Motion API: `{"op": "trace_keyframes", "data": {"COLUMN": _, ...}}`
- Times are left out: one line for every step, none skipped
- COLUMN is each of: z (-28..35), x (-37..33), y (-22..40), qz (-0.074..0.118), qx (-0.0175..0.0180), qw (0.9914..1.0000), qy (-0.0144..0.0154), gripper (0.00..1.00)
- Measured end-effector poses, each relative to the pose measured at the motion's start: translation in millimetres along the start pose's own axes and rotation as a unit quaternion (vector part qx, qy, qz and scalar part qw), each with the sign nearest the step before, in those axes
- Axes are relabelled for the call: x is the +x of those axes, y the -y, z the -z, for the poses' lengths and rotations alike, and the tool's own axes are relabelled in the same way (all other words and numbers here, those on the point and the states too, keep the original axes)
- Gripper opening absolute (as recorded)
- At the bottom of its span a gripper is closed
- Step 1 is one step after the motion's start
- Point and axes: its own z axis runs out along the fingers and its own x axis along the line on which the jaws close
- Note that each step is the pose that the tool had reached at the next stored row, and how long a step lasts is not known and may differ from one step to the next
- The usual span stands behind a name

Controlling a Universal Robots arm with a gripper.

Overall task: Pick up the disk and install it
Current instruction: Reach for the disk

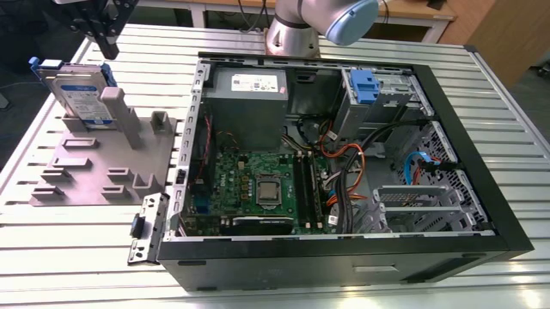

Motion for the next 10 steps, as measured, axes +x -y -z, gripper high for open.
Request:
{"op": "trace_keyframes", "data": {"z": 0.0, "x": 0.3, "y": 0.0, "qz": 0.0, "qx": 0.0, "qw": 1.0, "qy": 0.0, "gripper": 0.11}}
{"op": "trace_keyframes", "data": {"z": 0.0, "x": 0.4, "y": 0.0, "qz": 0.0, "qx": 0.0, "qw": 1.0, "qy": 0.0, "gripper": 0.11}}
{"op": "trace_keyframes", "data": {"z": 0.0, "x": 0.6, "y": 0.0, "qz": 0.0, "qx": 0.0, "qw": 1.0, "qy": 0.0, "gripper": 0.11}}
{"op": "trace_keyframes", "data": {"z": 0.0, "x": 0.8, "y": 0.0, "qz": 0.0, "qx": 0.0, "qw": 1.0, "qy": 0.0, "gripper": 0.11}}
{"op": "trace_keyframes", "data": {"z": 0.0, "x": 1.0, "y": 0.1, "qz": 0.0, "qx": 0.0, "qw": 1.0, "qy": 0.0, "gripper": 0.11}}
{"op": "trace_keyframes", "data": {"z": -0.1, "x": 1.3, "y": 0.1, "qz": 0.0, "qx": 0.0, "qw": 1.0, "qy": 0.0, "gripper": 0.11}}
{"op": "trace_keyframes", "data": {"z": -0.1, "x": 1.4, "y": 0.1, "qz": 0.0, "qx": 0.0, "qw": 1.0, "qy": 0.0, "gripper": 0.11}}
{"op": "trace_keyframes", "data": {"z": -0.1, "x": 1.5, "y": 0.1, "qz": 0.0, "qx": 0.0, "qw": 1.0, "qy": 0.0, "gripper": 0.11}}
{"op": "trace_keyframes", "data": {"z": -0.2, "x": 1.7, "y": 0.1, "qz": 0.0, "qx": 0.0, "qw": 1.0, "qy": 0.0, "gripper": 0.11}}
{"op": "trace_keyframes", "data": {"z": -0.2, "x": 1.9, "y": 0.1, "qz": 0.0, "qx": 0.0, "qw": 1.0, "qy": -0.0001, "gripper": 0.11}}
